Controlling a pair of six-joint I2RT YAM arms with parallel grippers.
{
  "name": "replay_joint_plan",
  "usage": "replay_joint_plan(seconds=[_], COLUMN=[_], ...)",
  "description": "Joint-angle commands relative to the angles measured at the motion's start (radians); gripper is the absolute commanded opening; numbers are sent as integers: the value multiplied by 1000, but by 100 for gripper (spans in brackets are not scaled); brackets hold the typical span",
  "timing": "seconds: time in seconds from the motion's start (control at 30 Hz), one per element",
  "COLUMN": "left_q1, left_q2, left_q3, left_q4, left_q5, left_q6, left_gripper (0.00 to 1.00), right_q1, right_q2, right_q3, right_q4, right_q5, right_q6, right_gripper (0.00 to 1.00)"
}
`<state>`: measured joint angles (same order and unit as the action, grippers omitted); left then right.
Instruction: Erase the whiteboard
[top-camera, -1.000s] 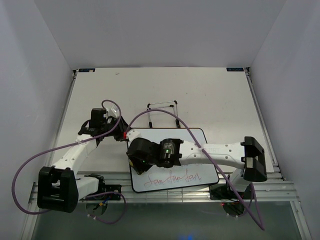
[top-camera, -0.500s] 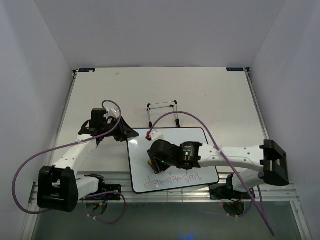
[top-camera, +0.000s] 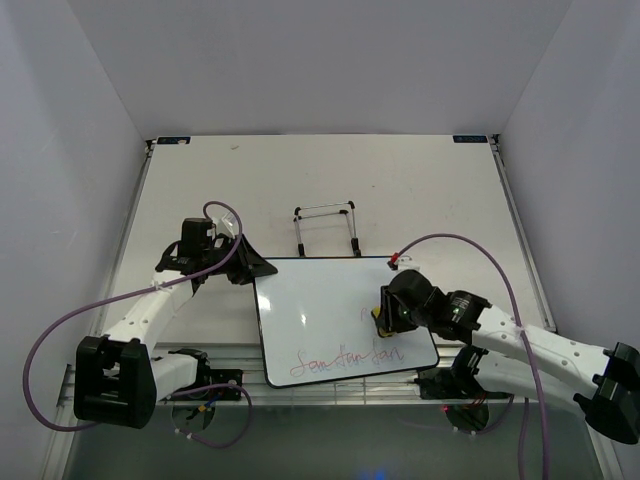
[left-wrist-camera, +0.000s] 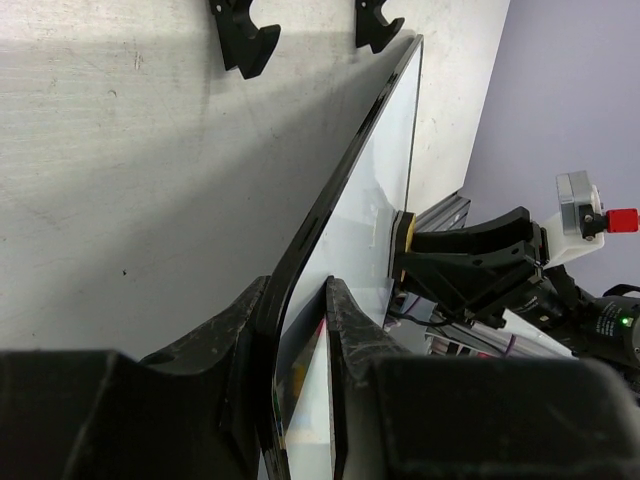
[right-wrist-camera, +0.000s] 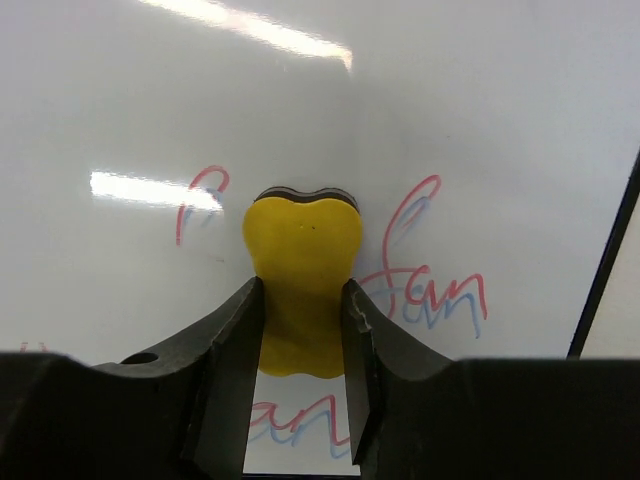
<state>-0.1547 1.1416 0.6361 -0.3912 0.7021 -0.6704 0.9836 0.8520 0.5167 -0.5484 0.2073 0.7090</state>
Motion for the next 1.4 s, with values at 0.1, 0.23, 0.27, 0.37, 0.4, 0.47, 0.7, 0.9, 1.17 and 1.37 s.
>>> replay_joint_plan(seconds=[0.1, 0.23, 0.27, 0.37, 0.4, 0.47, 0.7, 0.9, 1.17, 1.37], left_q1=[-26, -26, -26, -26, -26, -26, -25, -25, -26, 24], left_q2=[-5, -14, -13, -9, -8, -9, -20, -52, -106, -75], left_q3=[-3, -4, -4, -4, -4, -4, -6, -10, 4, 11], left_q4=[-61, -61, -60, -60, -60, -58, -58, -58, -92, -97], left_q5=[-61, -64, -64, -55, -55, -53, -55, -75, -194, -220], left_q6=[155, 153, 153, 157, 158, 158, 157, 143, 120, 118], left_gripper=[0, 0, 0, 0, 0, 0, 0, 0, 0, 0], right_q1=[62, 82, 82, 26, -2, -75, -299, -370, -405, -457], right_q2=[171, 278, 292, 328, 323, 302, 141, 165, 223, 268], right_q3=[135, 246, 262, 270, 249, 166, -21, 25, 12, 32], right_q4=[165, 263, 251, 174, 159, 111, -68, -215, -200, -208], right_q5=[-234, -336, -336, -296, -302, -302, -273, -164, -226, -235], right_q6=[-78, -118, -138, -167, -171, -174, -166, -143, -141, -171], right_gripper=[24, 24, 24, 24, 25, 25, 26, 28, 28, 28])
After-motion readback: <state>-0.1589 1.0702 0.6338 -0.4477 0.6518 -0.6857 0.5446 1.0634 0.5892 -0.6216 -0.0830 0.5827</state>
